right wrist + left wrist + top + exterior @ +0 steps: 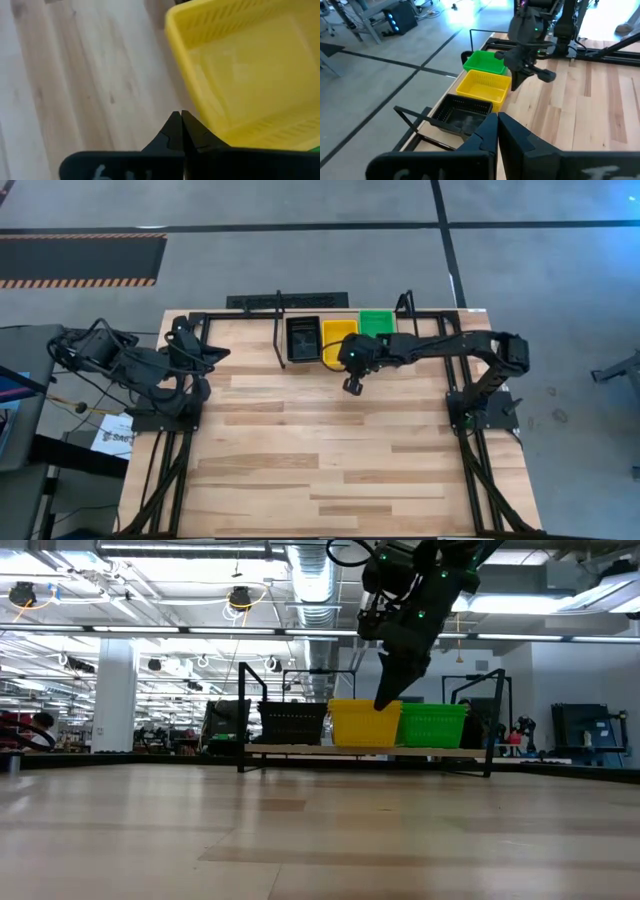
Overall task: Stack baskets on shelf by color
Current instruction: Adjust the stacked bins on the shelf, then return to Home Position
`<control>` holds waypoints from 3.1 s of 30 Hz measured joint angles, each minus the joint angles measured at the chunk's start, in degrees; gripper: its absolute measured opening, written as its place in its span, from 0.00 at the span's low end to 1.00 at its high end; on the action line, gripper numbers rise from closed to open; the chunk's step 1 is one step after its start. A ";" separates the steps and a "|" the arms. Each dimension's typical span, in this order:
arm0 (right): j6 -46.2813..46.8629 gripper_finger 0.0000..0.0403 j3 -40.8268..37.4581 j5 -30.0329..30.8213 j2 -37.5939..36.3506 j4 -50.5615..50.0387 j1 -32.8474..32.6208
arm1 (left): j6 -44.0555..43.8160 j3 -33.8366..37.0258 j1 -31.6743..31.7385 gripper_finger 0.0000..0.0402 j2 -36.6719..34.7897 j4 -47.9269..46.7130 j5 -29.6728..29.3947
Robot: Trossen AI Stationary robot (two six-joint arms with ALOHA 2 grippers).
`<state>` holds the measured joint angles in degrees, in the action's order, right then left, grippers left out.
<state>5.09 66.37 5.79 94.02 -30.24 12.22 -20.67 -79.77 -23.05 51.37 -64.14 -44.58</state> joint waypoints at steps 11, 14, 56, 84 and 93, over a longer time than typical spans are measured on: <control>-1.15 0.00 0.00 -2.88 0.94 3.39 0.59 | -0.08 0.00 0.00 0.00 0.00 0.04 -0.13; -1.12 0.00 0.02 -2.91 0.94 4.44 1.47 | -0.08 0.00 0.00 0.00 0.00 0.02 -0.26; -13.97 0.00 12.07 3.30 -1.77 -22.24 11.23 | -1.24 0.02 0.00 0.00 0.00 -1.20 0.03; -16.08 0.00 7.04 4.02 -1.76 -24.52 14.22 | -2.49 0.02 -0.01 0.00 0.01 -1.09 0.44; -12.09 0.00 24.97 3.95 -15.46 -25.80 5.84 | -5.21 2.55 -0.02 0.00 -1.35 -5.20 1.12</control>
<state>-7.00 91.34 9.73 78.56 -56.04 18.06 -25.88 -77.21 -23.07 50.03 -69.34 -43.46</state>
